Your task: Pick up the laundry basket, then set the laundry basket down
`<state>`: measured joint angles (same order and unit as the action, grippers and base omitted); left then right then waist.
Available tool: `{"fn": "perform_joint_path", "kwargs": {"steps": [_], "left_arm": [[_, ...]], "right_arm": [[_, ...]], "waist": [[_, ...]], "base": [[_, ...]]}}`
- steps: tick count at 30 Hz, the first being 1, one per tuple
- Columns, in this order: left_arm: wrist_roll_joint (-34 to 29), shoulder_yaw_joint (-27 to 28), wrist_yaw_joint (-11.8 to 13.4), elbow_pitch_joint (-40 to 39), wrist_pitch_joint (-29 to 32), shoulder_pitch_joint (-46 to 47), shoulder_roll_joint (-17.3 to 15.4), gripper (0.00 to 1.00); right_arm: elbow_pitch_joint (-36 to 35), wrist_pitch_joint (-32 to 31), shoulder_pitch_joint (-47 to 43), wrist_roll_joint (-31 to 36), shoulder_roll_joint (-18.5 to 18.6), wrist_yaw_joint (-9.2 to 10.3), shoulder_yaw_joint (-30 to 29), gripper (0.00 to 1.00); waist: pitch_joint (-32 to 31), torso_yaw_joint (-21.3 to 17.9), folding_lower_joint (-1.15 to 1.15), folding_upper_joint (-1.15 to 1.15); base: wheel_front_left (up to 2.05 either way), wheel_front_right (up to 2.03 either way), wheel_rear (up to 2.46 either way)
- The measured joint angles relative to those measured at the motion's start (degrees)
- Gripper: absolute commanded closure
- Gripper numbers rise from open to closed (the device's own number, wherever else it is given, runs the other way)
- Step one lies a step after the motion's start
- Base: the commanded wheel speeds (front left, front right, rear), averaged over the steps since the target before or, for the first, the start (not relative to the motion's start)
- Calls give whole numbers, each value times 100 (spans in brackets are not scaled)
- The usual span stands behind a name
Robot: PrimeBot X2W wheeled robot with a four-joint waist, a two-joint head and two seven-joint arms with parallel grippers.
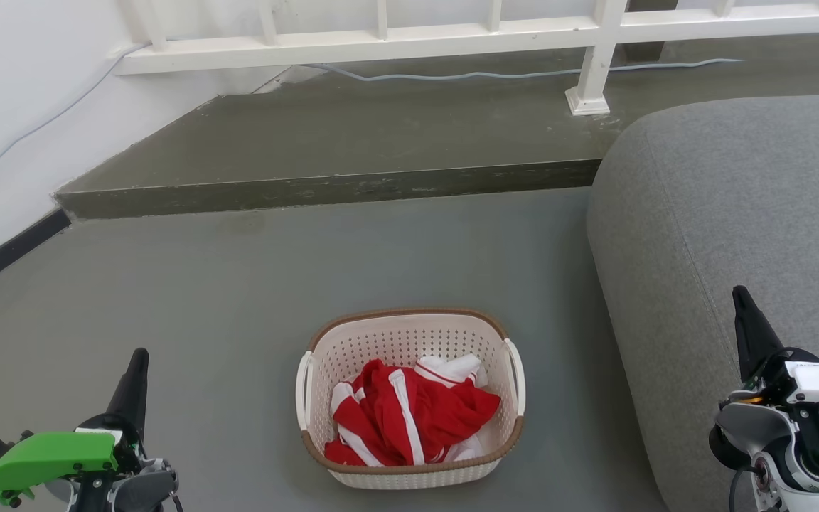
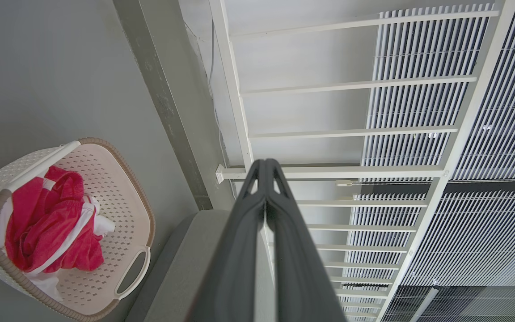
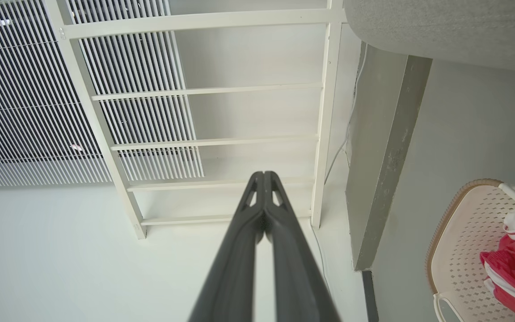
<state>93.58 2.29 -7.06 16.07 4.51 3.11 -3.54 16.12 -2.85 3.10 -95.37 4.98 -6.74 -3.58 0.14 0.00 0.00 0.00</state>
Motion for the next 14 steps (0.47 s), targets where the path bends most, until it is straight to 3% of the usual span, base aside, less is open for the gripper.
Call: {"fn": "perform_joint_path", "kwargs": {"steps": [14], "left_arm": [[0,7,0,-4,4,0,19,100]], "right_arm": [[-1,-5,1,0,-2,-4,-5,100]], "waist": [[1,0,0,0]], "base": [[0,0,0]]}}
